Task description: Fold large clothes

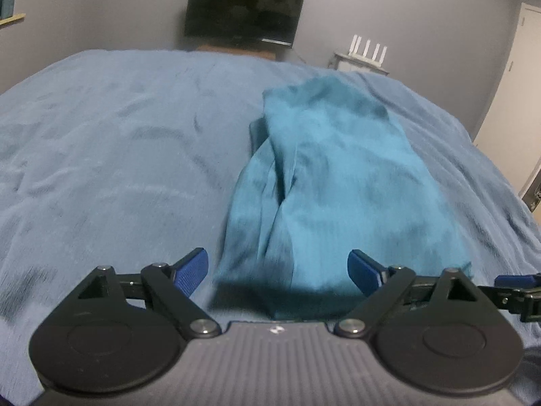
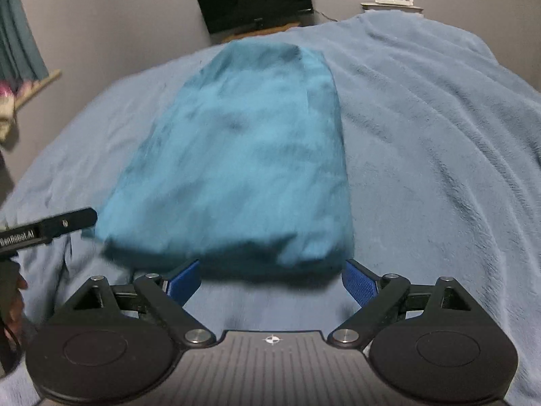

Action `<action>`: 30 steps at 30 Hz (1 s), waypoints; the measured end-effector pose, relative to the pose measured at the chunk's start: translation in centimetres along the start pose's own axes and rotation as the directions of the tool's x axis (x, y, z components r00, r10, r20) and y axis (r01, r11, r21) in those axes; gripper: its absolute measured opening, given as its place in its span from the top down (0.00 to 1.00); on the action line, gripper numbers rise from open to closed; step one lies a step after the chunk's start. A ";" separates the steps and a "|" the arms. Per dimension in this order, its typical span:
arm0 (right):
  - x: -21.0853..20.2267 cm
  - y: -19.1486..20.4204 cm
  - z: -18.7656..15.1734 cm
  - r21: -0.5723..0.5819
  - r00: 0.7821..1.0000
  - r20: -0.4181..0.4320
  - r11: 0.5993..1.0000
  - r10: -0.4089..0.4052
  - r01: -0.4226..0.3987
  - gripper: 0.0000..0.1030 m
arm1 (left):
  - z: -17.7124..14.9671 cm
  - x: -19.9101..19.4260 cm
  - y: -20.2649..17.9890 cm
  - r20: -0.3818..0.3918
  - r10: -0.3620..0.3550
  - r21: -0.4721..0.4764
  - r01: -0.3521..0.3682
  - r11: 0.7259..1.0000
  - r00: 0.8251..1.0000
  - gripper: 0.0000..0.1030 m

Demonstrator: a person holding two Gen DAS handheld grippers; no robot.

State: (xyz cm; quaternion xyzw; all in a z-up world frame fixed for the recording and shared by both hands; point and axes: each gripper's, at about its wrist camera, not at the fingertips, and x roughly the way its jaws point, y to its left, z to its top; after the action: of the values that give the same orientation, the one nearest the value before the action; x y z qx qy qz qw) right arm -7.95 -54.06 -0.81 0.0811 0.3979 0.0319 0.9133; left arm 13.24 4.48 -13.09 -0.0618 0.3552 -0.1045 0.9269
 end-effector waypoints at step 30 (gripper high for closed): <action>-5.2 5.2 -4.5 -0.167 0.991 0.080 0.979 -0.108 0.120 0.06 | -4.1 -2.9 -3.6 -0.051 0.078 0.195 -0.066 0.979 0.996 0.07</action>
State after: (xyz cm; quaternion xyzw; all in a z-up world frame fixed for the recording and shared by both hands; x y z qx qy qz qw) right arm -14.75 -49.04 0.85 -0.0198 0.3652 0.0109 0.9306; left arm 7.90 1.54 -13.60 0.0445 0.3723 -0.1066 0.9209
